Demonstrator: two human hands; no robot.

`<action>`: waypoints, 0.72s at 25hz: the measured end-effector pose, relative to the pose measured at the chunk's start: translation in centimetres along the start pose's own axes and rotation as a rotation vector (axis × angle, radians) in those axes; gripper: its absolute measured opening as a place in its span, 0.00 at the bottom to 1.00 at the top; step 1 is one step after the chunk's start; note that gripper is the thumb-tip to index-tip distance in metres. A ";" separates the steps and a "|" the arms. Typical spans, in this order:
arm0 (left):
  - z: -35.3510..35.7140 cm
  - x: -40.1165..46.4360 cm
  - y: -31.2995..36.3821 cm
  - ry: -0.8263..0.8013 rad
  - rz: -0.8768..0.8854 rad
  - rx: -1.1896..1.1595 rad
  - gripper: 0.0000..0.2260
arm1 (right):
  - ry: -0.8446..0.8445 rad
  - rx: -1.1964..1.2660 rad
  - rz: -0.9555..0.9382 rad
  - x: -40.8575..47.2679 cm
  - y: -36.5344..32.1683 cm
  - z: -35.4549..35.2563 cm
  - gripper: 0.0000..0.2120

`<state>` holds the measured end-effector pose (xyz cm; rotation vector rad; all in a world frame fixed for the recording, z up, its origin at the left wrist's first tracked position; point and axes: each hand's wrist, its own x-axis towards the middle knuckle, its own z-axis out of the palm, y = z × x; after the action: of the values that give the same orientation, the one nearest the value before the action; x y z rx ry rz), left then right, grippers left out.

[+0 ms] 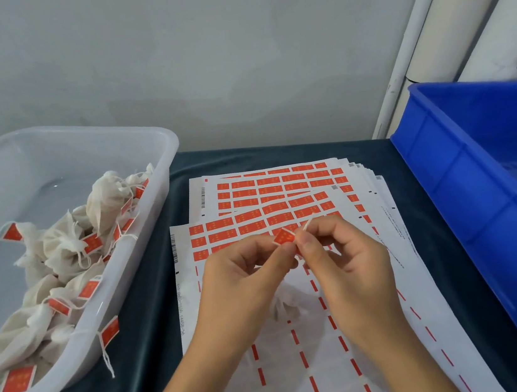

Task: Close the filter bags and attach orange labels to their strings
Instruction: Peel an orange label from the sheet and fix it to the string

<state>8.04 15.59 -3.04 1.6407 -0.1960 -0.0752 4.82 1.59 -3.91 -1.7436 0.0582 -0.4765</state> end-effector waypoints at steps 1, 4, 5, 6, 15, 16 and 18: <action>0.0 0.0 0.1 0.000 -0.002 0.006 0.05 | -0.001 -0.018 -0.007 0.0 0.0 0.0 0.05; 0.2 -0.1 0.2 0.003 0.005 0.041 0.06 | -0.001 -0.030 -0.005 -0.1 0.0 0.0 0.08; 0.3 -0.2 0.3 0.016 0.007 0.052 0.06 | 0.001 -0.030 -0.001 -0.1 0.0 0.0 0.08; 0.4 -0.4 0.4 0.032 0.017 0.066 0.06 | 0.002 -0.030 0.003 -0.1 0.0 -0.1 0.07; 1.6 -2.1 0.3 0.277 0.341 0.374 0.18 | 0.021 0.095 0.062 0.1 -0.3 -0.1 0.08; 1.6 -2.0 0.3 0.320 0.422 0.432 0.16 | 0.020 0.099 0.074 0.1 -0.4 -0.1 0.08; 1.6 -1.8 0.0 0.378 0.615 0.548 0.10 | 0.018 0.100 0.084 0.1 -0.4 -0.1 0.08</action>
<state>5.98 14.38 -3.32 2.0247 -0.4475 0.8124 4.81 1.59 -3.51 -1.6322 0.1175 -0.4268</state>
